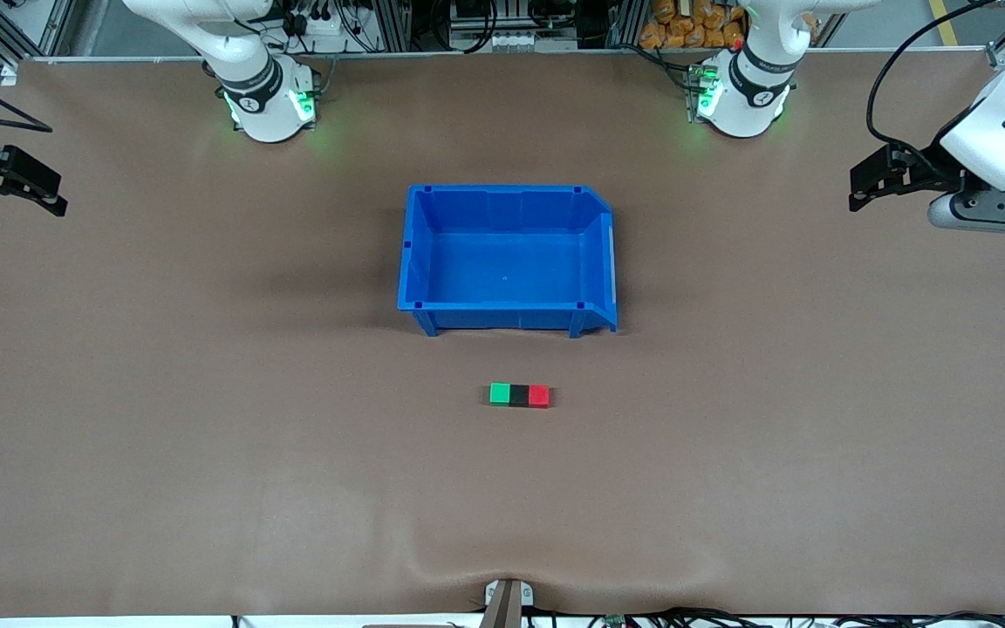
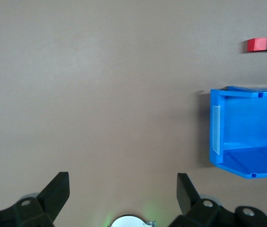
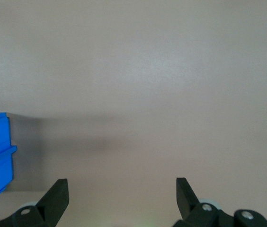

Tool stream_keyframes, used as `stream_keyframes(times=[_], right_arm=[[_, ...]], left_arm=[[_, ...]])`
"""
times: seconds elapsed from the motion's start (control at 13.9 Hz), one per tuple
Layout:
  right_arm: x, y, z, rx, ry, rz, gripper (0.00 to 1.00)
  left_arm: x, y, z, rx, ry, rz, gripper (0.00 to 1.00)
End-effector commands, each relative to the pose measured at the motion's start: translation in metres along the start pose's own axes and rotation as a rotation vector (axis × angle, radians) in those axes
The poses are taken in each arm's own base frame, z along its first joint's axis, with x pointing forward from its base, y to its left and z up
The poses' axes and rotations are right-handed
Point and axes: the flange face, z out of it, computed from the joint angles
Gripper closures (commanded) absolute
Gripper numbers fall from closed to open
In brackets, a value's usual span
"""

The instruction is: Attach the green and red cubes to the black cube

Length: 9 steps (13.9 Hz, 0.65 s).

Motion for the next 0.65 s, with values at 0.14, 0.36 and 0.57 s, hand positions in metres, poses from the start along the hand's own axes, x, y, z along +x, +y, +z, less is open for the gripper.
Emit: stream_keyframes(times=[0.14, 0.36, 0.57], right_arm=[[-0.007, 0.000, -0.005, -0.007, 0.015, -0.015, 0.00], [-0.006, -0.006, -0.009, -0.007, 0.022, -0.017, 0.00], [-0.006, -0.007, -0.010, 0.009, 0.024, -0.015, 0.00]], left_arm=[[-0.005, -0.011, -0.004, 0.023, -0.002, -0.021, 0.00], [-0.005, -0.010, -0.003, 0.023, -0.005, -0.017, 0.00], [-0.005, -0.010, -0.002, 0.025, -0.008, -0.018, 0.00]])
